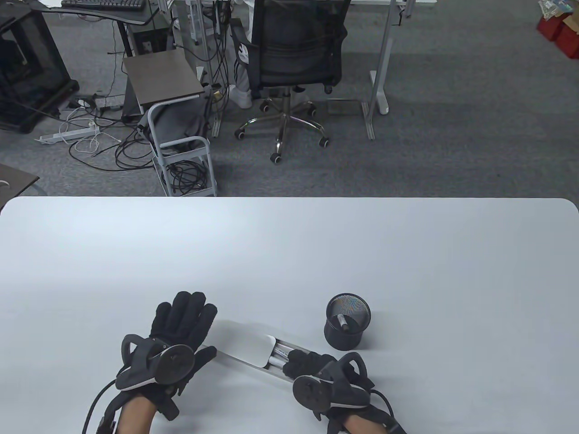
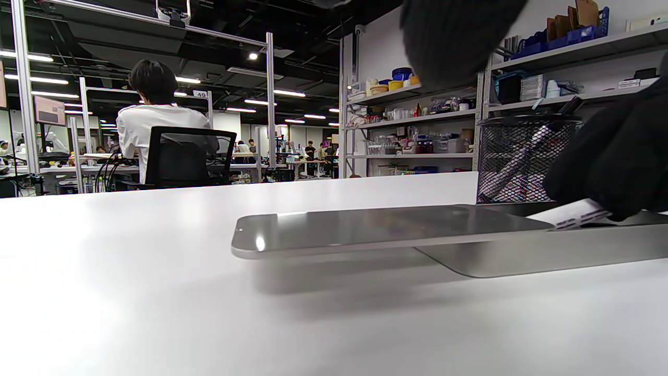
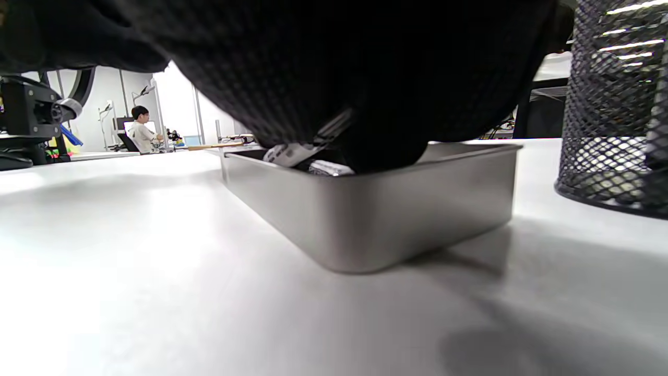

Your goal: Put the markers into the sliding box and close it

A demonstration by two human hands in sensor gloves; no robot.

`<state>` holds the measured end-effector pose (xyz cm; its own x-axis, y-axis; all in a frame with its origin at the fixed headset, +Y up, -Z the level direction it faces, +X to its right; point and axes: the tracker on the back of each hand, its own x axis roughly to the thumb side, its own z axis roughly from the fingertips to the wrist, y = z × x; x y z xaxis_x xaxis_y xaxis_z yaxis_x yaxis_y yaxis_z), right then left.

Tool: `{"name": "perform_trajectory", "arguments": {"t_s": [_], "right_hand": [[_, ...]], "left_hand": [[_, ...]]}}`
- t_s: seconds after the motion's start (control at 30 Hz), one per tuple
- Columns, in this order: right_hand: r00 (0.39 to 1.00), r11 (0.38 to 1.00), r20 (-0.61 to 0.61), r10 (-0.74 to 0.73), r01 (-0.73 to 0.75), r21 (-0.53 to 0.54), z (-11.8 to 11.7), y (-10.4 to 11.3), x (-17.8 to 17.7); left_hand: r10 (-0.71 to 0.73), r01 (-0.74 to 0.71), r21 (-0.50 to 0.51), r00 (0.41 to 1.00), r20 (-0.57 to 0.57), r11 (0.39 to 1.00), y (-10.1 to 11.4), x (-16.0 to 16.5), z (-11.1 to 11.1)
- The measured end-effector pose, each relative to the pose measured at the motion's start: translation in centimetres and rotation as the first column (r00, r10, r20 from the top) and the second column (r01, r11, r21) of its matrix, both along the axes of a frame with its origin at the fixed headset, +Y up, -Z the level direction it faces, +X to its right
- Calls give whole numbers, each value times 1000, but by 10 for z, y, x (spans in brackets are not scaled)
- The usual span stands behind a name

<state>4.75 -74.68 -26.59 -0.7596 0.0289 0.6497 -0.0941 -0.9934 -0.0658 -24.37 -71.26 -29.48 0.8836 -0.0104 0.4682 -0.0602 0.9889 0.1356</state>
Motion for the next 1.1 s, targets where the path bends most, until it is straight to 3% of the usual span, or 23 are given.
{"name": "perform_trajectory", "arguments": {"t_s": [0.67,0.97,1.1], "right_hand": [[999,999,1,33,-33,7,2,0,-5],[999,998,18,-44,43,49,2,10,1],[991,985,37,-130,124,122,4,24,10]], "left_hand": [[1,-1,2,1000,0,1000,0,0,0],[0,0,3,1000,-2,1000,1,-1,0],[1,-1,4,1000,-2,1000,1,-1,1]]}}
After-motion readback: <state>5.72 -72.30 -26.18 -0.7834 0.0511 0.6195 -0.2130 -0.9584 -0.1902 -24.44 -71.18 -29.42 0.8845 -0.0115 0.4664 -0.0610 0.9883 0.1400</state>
